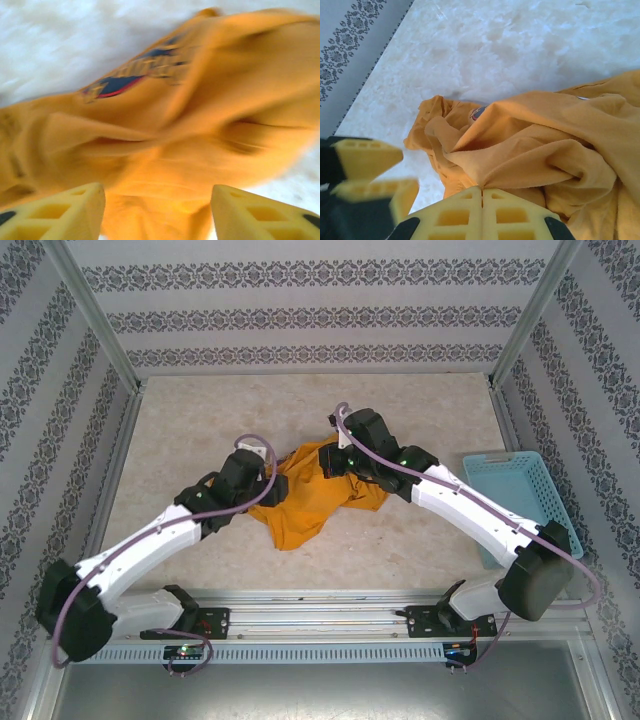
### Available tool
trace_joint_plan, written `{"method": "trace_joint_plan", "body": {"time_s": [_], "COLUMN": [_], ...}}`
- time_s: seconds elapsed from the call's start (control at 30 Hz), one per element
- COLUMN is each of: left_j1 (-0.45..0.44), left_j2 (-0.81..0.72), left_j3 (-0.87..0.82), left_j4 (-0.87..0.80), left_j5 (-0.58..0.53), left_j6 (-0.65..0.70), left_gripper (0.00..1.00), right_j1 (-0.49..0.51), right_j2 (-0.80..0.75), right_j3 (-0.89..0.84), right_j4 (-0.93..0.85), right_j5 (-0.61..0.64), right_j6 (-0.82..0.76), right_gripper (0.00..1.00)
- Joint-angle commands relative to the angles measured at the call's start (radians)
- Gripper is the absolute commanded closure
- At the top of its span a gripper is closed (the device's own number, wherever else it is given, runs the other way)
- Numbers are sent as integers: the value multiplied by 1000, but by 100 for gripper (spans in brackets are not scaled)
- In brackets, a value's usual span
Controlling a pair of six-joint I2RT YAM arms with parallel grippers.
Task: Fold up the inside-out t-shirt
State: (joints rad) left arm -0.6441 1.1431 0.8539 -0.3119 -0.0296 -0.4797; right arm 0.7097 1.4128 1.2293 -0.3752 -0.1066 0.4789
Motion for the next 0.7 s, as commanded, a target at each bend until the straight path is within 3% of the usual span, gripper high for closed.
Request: {"method": "trace_joint_plan", "body": {"time_s": [0.0,0.23,0.43,0.53,0.67], "left_j1": [-70,-85,-82,-81,-81], "left_j2": [4,125,225,262,264], "left_j3": [-28,-49,-57,-59,-133], "left_j4": [190,442,541,543,585], "left_j5": [82,136,80,69,76], "left_j6": [46,-45,-80,-76,-68], "left_gripper": [37,44,51,60,65], "right_j1": [29,53,54,49,-5], "right_j2": [-8,-39,-76,-100,-158], "right_j3": [12,-33,-79,-87,-118], "right_j4": [55,140,200,190,197], "right_j5": [-23,-29,-36,-9,0], "right_j6": [38,114,154,156,184], "right_gripper": [100,100,100,100,100]}}
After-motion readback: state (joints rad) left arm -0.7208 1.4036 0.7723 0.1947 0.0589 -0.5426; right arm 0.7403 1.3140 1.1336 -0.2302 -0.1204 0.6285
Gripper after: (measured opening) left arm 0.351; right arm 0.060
